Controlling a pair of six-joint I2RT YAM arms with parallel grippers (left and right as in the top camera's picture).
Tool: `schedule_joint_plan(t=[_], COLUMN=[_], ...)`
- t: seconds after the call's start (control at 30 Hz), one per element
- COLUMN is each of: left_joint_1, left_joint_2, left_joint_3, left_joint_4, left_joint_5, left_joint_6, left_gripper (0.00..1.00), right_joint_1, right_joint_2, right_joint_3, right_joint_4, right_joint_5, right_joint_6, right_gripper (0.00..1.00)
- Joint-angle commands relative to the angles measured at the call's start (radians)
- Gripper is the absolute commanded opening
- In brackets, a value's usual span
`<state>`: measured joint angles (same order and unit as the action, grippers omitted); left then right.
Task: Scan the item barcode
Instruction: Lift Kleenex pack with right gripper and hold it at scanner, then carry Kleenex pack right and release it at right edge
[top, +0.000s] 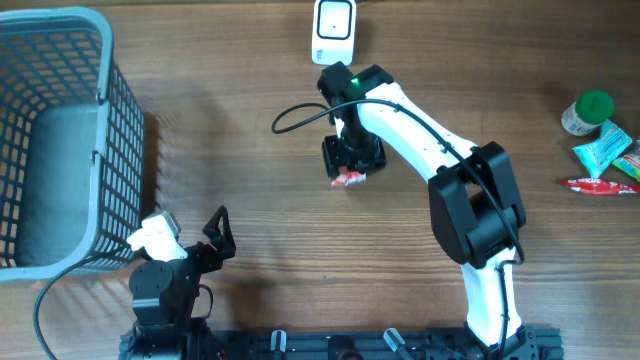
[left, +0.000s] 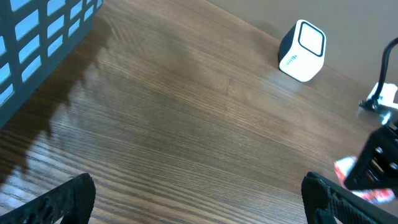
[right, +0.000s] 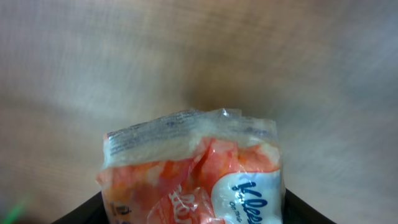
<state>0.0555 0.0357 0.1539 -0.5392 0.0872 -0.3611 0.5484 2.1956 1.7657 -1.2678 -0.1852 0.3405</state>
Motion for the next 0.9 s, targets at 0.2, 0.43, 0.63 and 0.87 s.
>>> schedule_joint_plan(t=[0.2, 0.43, 0.63, 0.87], left_joint_1=[0.008, 0.008, 0.008, 0.008], left_joint_2=[-0.002, -0.002, -0.002, -0.002], left_joint_3=[-0.006, -0.006, -0.006, -0.006], left_joint_4=[0.002, 0.002, 0.002, 0.002], left_joint_5=[-0.009, -0.009, -0.009, -0.009], left_joint_6=[0.01, 0.01, 0.01, 0.01], left_gripper=[1.0, 1.0, 1.0, 1.0], right_joint_1=[-0.002, -0.002, -0.003, -0.037], right_joint_2=[0.011, 0.011, 0.011, 0.011], right_joint_3=[0.021, 0.021, 0.021, 0.058], right_joint_4=[-0.169, -0.237, -0.19, 0.087], right_joint_5=[-0.209, -0.238, -0.243, -0.311], right_joint_6=[0.026, 0.026, 0.026, 0.03], right_gripper=[0.64, 0.64, 0.64, 0.58])
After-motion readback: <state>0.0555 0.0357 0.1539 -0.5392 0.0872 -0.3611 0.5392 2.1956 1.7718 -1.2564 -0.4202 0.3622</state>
